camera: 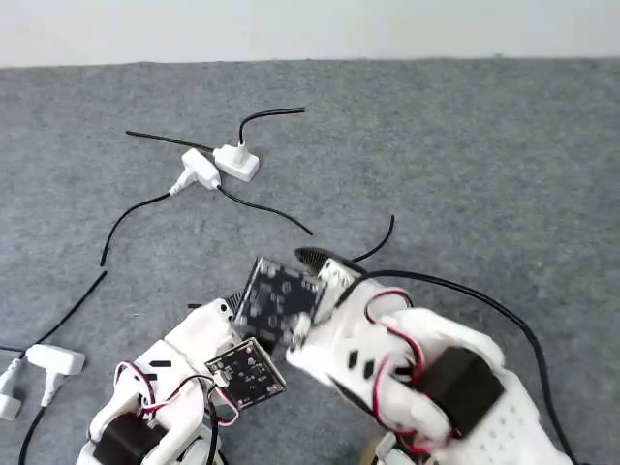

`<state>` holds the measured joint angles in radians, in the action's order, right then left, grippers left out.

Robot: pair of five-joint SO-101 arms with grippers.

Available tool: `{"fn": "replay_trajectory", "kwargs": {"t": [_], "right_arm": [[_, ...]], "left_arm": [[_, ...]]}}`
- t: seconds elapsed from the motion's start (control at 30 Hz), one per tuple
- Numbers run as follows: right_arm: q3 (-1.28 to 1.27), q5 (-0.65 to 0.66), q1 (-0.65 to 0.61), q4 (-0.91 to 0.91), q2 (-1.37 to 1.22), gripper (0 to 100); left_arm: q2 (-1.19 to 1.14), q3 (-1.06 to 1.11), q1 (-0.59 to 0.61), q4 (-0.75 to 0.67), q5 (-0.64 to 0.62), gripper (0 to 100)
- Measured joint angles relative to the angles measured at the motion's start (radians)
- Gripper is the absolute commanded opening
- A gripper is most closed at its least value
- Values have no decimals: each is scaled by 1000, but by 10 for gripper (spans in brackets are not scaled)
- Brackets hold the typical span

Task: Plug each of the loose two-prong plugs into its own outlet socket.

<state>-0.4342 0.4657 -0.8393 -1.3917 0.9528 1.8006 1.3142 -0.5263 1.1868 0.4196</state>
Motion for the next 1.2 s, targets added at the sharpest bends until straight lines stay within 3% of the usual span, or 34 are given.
{"fn": "replay_trajectory", "kwargs": {"t": [0.27,1.2], "right_arm": [[-126,37,130,112,2,213],[-379,74,207,368,0,212]], "left_arm": [[0,0,0,0,0,11],[0,-23,3,28,-2,11]]}}
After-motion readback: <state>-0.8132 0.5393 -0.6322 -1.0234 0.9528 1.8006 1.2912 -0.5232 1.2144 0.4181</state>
